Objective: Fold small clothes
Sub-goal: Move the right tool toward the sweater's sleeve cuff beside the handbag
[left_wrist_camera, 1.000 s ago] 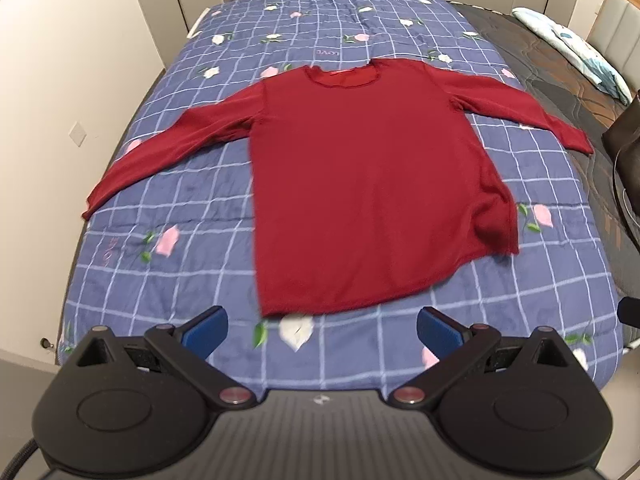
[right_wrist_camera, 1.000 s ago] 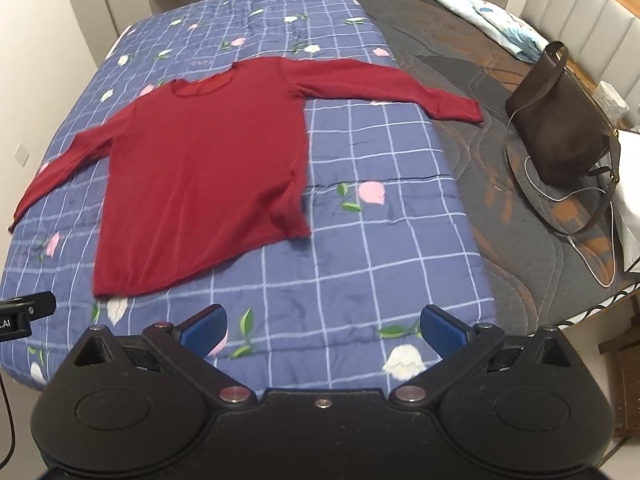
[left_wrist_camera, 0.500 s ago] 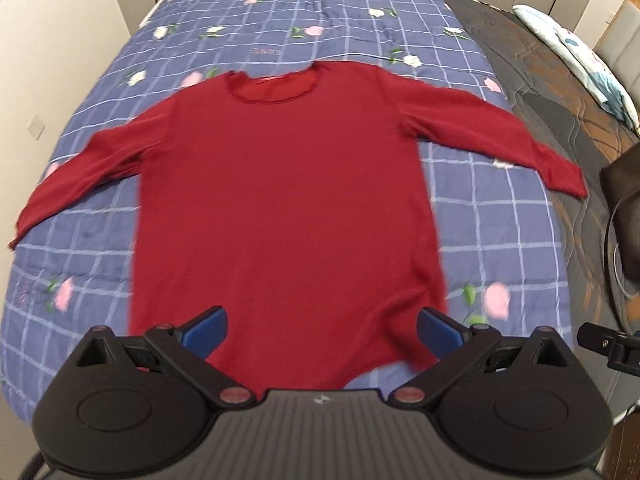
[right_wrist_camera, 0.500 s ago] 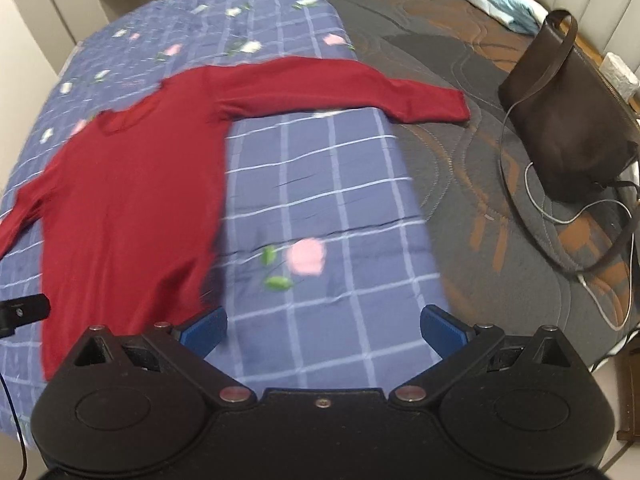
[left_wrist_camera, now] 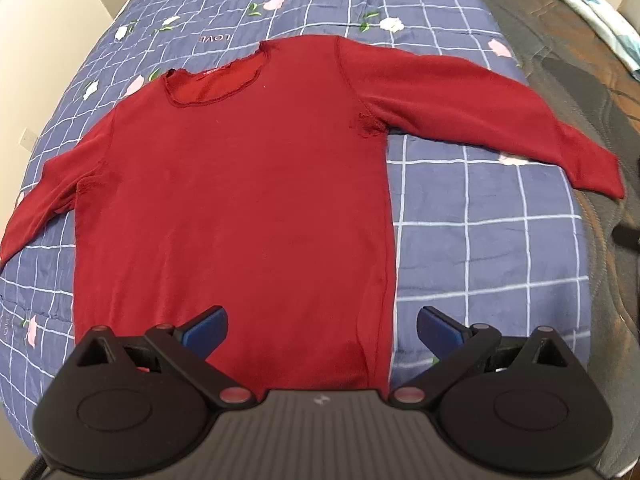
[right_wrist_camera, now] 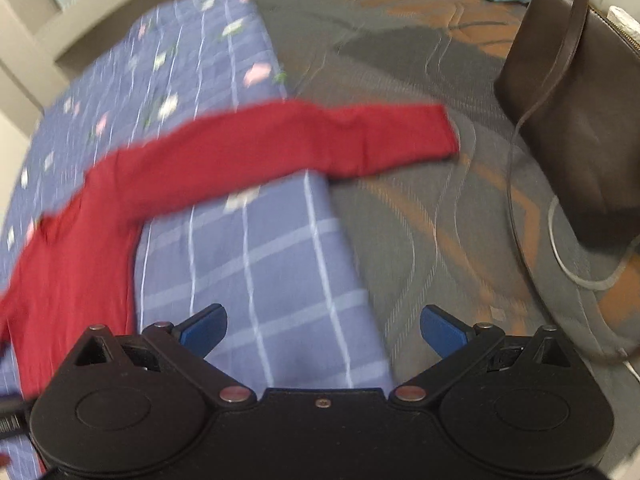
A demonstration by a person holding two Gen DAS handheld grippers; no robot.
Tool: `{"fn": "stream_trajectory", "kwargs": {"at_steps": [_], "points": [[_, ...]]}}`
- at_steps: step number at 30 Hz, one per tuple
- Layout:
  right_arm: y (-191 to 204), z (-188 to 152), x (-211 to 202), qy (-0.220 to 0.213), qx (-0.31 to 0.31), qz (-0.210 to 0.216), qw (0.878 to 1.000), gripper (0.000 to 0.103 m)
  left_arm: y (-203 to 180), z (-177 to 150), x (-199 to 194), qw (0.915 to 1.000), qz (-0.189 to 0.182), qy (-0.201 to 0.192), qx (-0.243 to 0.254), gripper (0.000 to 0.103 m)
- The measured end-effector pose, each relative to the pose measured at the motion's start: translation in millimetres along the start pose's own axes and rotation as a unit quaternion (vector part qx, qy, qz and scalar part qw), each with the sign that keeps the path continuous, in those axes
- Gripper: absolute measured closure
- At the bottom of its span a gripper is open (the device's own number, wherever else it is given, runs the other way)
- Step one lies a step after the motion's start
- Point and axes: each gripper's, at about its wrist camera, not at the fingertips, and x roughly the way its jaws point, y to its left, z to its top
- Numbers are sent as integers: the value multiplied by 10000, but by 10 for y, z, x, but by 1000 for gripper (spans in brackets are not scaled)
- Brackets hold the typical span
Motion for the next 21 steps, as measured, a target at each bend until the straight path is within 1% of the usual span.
{"fn": "stream_trajectory", "kwargs": {"at_steps": [2,6,9,12,15,17,21], "points": [[-88,121,114,-182,75,44,9998,0,-28,40,67,10000,18,41,-16,0],[-239,351,340,-322,219,-32,9992,0,-75,116,173,9999,64,87,11,0],[-364,479,510,-301,401,-13,9987,0,-113,168,248,9999,90,115,31,0],[-448,584,720,-144,576,-64,9982,0,-157,209,343,9998,103,154,64,0],[-550,628,879,-152,953,-76,9953,0,-189,237,445,9997,112,186,102,0],[-614,632,951,-206,1263,-45,9918,0,-207,244,515,9996,59,220,141,0],[-734,680,1055,-450,1754,-36,9835,1,-277,200,667,9978,-306,488,319,0]]}}
